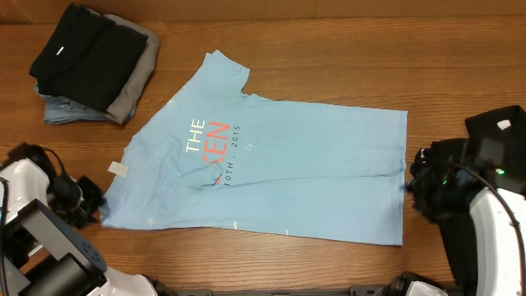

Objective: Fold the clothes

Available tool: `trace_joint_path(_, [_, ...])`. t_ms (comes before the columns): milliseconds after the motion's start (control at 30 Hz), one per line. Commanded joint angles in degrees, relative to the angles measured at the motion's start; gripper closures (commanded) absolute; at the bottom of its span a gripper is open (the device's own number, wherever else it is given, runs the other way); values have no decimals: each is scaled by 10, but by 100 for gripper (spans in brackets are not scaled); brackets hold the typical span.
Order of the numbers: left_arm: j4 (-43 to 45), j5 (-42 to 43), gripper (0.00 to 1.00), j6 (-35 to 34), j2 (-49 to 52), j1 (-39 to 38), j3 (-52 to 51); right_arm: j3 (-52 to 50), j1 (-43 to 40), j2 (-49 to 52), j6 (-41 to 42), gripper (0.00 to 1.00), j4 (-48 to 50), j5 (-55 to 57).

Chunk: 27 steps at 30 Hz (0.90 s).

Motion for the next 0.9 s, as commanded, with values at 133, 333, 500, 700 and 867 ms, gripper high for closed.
trace_joint_path(133, [-58,57,0,51,-96,-14,115,165,-2,-77,-174,26,-12,-204])
trace_joint_path(333, [-94,67,0,61,-171,-52,175,211,-2,-104,-176,0,11,-285])
trace_joint_path(500, [-89,174,0,76,-215,-107,198,211,0,-104,-176,0,40,-363])
trace_joint_path(700, [-65,313,0,76,-220,-156,198,211,-1,-104,-172,0,34,-371])
trace_joint_path(867, [-31,261,0,77,-220,-207,198,211,0,-104,-174,0,52,-367])
